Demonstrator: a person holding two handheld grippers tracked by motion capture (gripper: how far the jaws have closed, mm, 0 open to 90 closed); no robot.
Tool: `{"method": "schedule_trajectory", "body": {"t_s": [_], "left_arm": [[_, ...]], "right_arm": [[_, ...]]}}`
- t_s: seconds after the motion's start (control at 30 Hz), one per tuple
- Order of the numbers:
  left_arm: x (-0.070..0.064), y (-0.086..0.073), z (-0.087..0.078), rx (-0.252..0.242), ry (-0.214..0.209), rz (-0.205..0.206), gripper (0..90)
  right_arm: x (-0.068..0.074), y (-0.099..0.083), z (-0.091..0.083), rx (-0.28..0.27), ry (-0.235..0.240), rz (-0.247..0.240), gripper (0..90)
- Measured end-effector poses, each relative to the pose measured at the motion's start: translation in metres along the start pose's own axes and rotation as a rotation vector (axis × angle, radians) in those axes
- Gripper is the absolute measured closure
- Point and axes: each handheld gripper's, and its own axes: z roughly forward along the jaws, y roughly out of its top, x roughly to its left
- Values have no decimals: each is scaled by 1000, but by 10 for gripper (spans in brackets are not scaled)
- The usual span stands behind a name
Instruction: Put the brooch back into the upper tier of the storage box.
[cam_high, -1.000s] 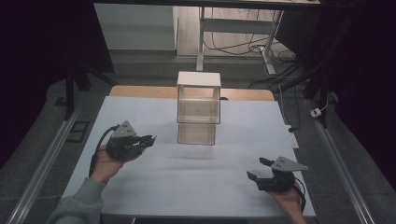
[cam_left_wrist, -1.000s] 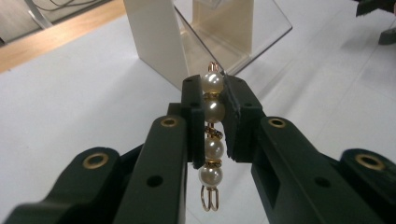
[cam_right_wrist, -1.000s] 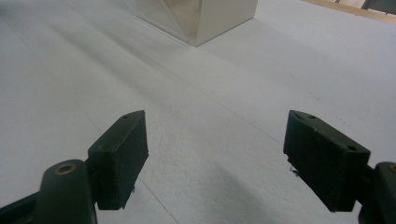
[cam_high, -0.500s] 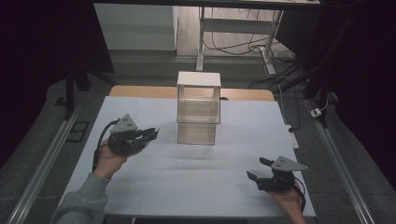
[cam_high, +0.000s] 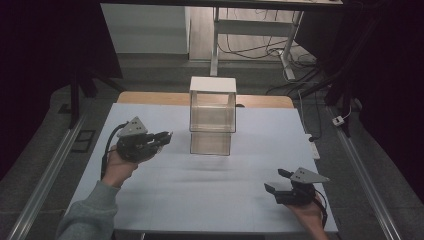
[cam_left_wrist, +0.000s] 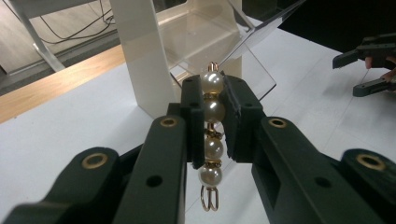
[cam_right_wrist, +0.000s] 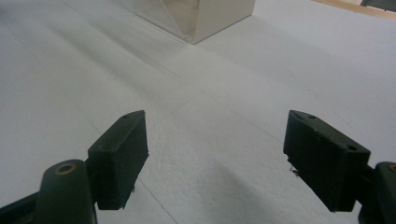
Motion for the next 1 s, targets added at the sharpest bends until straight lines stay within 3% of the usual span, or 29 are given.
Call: {"method": "schedule_trajectory", "body": {"t_s": [1.0], "left_arm": [[-2,27,6,-62,-26,0,784]], "right_arm": [[0,-1,1,-4,-9,7,214]]}}
